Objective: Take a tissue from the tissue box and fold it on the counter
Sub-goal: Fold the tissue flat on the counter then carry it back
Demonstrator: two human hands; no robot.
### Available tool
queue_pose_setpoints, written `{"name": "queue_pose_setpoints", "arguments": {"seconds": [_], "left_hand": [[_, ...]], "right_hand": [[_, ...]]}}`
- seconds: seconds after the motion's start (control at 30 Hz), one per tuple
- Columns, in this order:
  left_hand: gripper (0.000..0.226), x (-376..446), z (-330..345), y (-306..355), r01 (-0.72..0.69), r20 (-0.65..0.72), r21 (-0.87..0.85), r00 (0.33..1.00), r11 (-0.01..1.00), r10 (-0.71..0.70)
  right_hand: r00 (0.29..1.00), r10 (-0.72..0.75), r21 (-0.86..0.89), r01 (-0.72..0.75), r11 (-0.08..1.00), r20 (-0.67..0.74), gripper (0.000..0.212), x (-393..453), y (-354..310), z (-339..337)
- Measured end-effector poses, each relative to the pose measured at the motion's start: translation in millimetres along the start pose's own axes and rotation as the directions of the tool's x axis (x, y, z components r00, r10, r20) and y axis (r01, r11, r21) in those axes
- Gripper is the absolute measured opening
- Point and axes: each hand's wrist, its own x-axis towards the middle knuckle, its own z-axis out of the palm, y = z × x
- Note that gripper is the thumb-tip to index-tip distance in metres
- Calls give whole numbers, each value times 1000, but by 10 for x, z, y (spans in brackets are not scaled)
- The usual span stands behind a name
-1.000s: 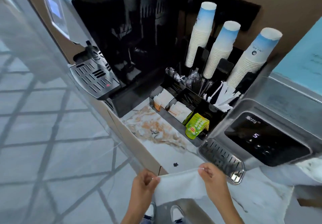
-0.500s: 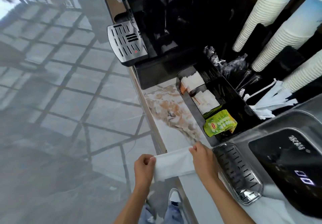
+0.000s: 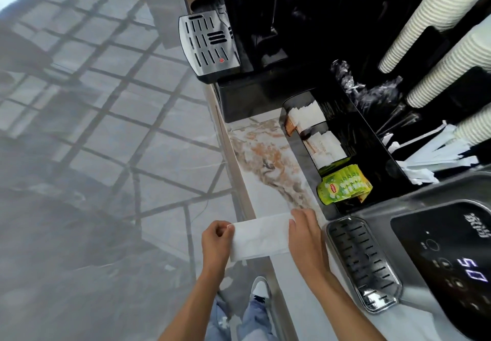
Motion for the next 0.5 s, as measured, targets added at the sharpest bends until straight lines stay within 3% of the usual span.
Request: {"name": "queue_pose_setpoints", "arguments": {"seconds": [0.1, 0.23, 0.43, 0.5], "left_hand": [[11, -6, -35, -44, 9, -1, -24, 1000, 1000, -9], [11, -26, -55, -52, 2, 1, -61, 1000, 998, -2], [5, -20, -60, -24, -14, -6, -53, 1000, 998, 14], [10, -60, -57, -27, -11, -73, -43, 997, 999, 8]], "right_hand": [[986, -156, -26, 158, 987, 56, 34, -147, 22, 78], [956, -245, -35, 254, 967, 161, 49, -300, 44, 200], [934, -234, -97, 268, 959, 269, 66, -392, 96, 313], [928, -225, -120, 270, 955, 296, 68, -389, 72, 337]]}}
